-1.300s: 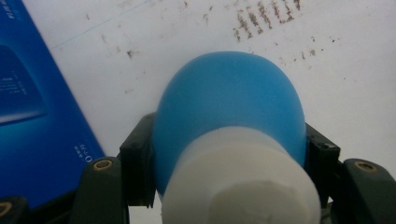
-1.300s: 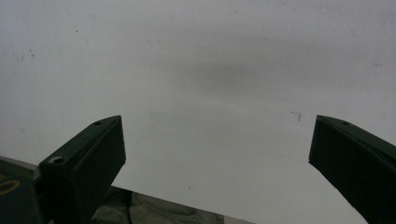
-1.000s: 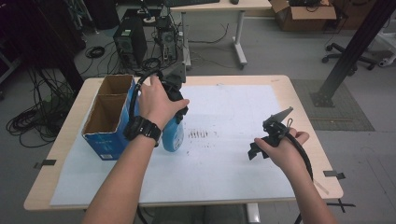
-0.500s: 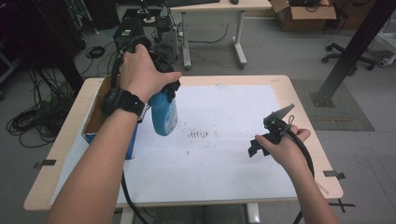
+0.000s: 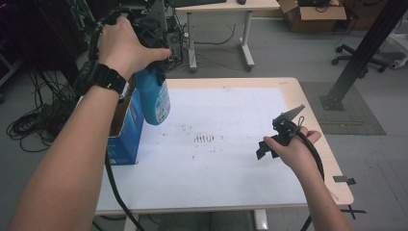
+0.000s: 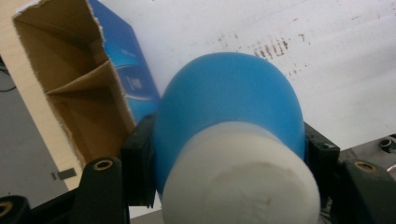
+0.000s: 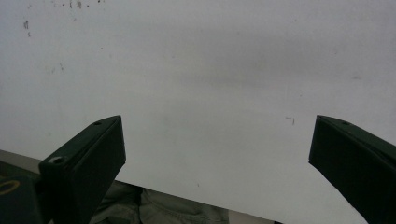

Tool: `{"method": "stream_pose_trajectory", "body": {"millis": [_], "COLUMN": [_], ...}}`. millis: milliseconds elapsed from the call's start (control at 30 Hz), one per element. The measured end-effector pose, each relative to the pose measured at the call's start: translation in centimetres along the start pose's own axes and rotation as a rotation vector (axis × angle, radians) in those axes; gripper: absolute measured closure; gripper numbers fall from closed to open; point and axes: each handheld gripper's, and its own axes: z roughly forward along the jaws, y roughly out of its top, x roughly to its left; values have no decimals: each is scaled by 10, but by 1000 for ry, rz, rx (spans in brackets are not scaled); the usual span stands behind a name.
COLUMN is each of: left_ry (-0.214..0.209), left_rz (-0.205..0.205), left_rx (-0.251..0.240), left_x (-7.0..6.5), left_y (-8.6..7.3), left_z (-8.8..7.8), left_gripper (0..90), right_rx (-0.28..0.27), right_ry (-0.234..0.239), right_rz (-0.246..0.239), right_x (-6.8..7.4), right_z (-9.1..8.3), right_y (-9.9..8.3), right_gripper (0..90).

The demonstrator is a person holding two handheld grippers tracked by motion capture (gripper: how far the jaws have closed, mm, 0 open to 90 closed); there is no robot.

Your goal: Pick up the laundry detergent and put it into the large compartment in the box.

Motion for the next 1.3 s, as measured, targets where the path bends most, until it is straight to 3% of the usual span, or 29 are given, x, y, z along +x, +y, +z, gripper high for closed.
{"method": "stream_pose_trajectory", "body": {"millis": [300,800,1000,1300], "left_ry": [1,19,22,23], "left_rz": [-59,-223,-261,-281], "left_rx": [-5,-16,-13,5], "left_x": [34,105,122,137], "left_y": [-7,-36,-45,-52], "left_z": [-10,-8,-1,19], "left_gripper": [376,376,376,376], "right_rx": [12,16,20,23], "right_ry": [-11,-16,-17,-19], "right_rz": [-1,10,8,13], "right_x": [3,3,3,5], "right_z": [-1,-2,-1,0], "right_y": [5,5,5,4], "right_gripper": [38,38,38,38]}}
